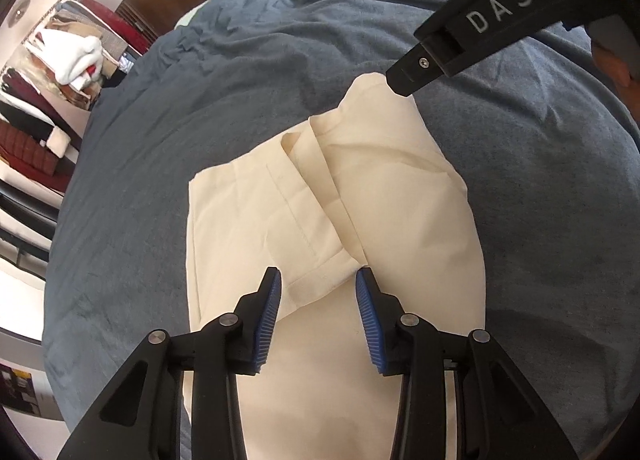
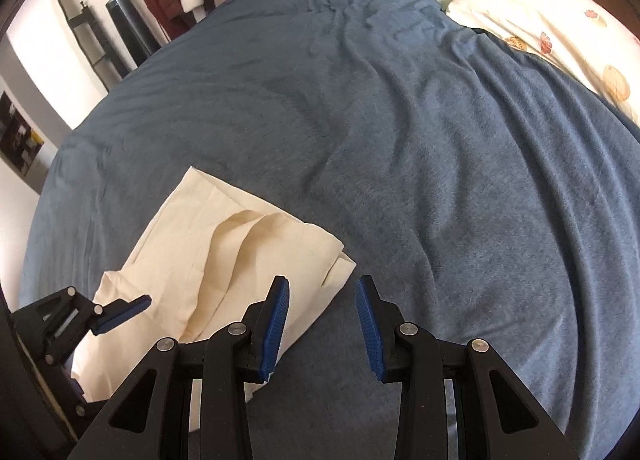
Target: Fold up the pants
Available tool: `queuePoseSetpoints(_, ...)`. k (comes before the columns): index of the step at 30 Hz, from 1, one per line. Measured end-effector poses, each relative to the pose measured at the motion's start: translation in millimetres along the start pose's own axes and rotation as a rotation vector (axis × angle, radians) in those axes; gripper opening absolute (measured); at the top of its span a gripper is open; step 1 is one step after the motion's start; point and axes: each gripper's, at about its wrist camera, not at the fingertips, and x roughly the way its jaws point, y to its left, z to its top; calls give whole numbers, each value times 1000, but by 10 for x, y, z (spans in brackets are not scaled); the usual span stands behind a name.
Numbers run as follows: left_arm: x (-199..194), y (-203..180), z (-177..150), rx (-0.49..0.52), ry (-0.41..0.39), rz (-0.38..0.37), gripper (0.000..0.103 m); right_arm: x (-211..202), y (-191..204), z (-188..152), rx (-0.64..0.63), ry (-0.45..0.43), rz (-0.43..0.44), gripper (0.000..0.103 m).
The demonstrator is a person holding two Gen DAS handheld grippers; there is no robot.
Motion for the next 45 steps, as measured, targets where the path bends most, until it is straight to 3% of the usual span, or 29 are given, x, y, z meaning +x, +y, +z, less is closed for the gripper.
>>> queuePoseSetpoints(3,31,33,0,-12,15,-16,9,32,23,-9,-1,6,4,35)
queuePoseSetpoints(6,-3,105,15,-51,2,-16,5,52,34,-12,2,12,12,35)
queuePoseSetpoints(13,-134,549,198,-168,-66,46,5,51,-3,29,40,-11,8,35)
queuePoseSetpoints(20,30,982,382,-224,-81,102,5,101,-58,114,92,-34,-3,33)
queuePoseSetpoints(37,432,1191,425,-316,-24,113,5,412,-201,224,183,24,47,28)
queuePoseSetpoints(45,589,1256,438,-346,-3,104,5,420,-177,220,175,27,31,9)
